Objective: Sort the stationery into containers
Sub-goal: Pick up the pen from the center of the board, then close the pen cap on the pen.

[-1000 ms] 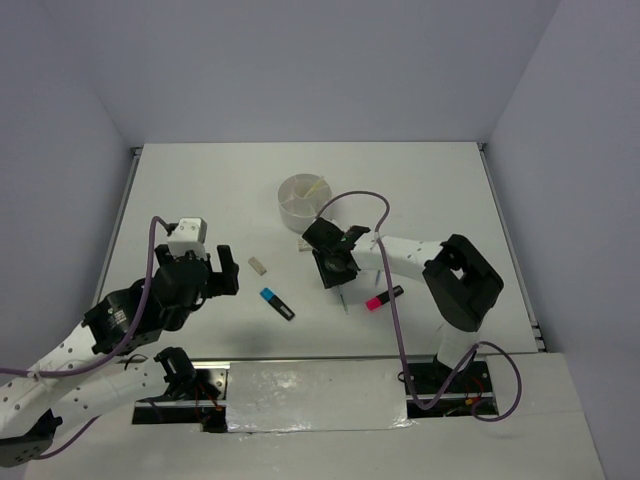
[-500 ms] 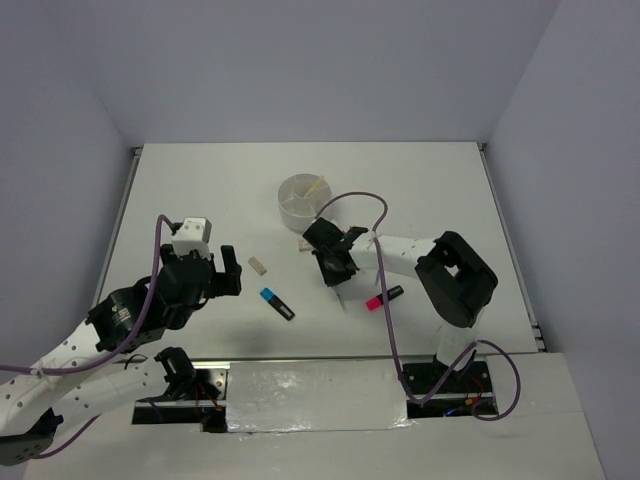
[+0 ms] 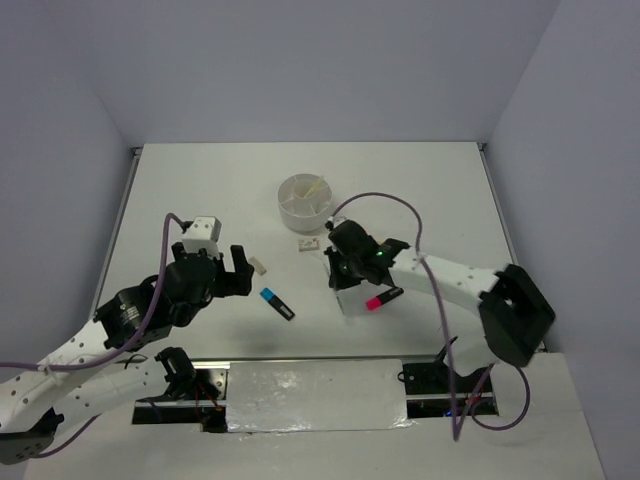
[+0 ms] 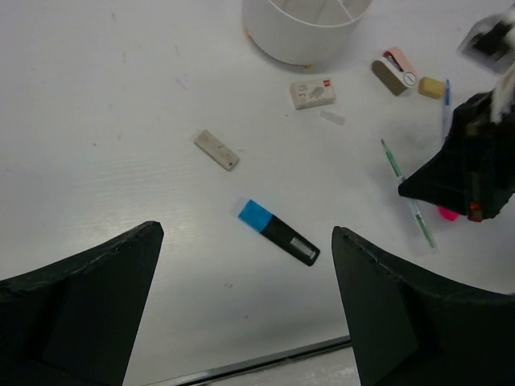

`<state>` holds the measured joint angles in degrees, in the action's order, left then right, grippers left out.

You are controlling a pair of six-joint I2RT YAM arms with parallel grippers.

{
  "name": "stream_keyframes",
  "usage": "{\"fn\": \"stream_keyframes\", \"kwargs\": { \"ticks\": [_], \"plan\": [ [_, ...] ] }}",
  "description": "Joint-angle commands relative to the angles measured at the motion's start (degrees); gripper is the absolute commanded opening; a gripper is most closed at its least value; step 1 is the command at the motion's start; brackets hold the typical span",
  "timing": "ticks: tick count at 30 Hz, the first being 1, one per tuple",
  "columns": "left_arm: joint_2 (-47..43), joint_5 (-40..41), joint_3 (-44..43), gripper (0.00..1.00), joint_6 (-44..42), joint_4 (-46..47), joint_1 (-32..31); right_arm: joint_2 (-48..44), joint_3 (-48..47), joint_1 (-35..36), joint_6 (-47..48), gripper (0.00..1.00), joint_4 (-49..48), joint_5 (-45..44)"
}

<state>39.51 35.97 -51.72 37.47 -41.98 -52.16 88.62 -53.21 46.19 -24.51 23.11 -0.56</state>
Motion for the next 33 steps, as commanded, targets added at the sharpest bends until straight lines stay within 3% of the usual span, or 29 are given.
{"fn": "stream_keyframes", "kwargs": {
  "ticks": [1, 5, 8, 10, 12, 16, 20, 24, 33],
  "plan": [
    [1.9, -6.2, 2.1, 1.00, -1.8, 10.0, 0.2, -14.1, 1.2, -0.6, -3.9, 0.00, -2.6, -1.7],
    [8.8, -11.9, 1.5, 0.99, -4.5, 18.0, 0.2, -28.3, 2.3, -4.8, -8.3, 0.00, 4.5, -7.8],
    [17.8, -18.2, -0.4, 1.00, -7.8, 24.2, 0.0, -36.6, 3.5, -9.8, -12.0, 0.00, 10.7, -13.8],
    [25.7, -20.0, -1.7, 0.99, -9.4, 28.8, -0.2, -47.9, 3.8, -13.8, -13.4, 0.00, 14.5, -17.1],
    [29.1, -22.2, -2.2, 1.00, -11.1, 32.1, -0.8, -51.3, 2.8, -15.4, -12.8, 0.00, 18.0, -17.8],
    [39.5, -21.9, -7.9, 0.97, -12.2, 35.9, -2.6, -52.5, -2.2, -16.2, -11.5, 0.00, 25.0, -20.6],
    [50.5, -21.0, -13.7, 0.94, -12.1, 36.3, -4.4, -54.2, -3.3, -16.4, -10.7, 0.00, 26.2, -21.1],
    [56.9, -21.4, -16.0, 0.91, -13.3, 41.4, -6.1, -55.6, -3.1, -16.5, -9.9, 0.00, 25.8, -19.9],
    [69.1, -16.8, -23.7, 0.79, -14.8, 41.4, -7.1, -55.5, -2.3, -16.5, -7.2, 0.00, 25.5, -16.3]
  ]
}}
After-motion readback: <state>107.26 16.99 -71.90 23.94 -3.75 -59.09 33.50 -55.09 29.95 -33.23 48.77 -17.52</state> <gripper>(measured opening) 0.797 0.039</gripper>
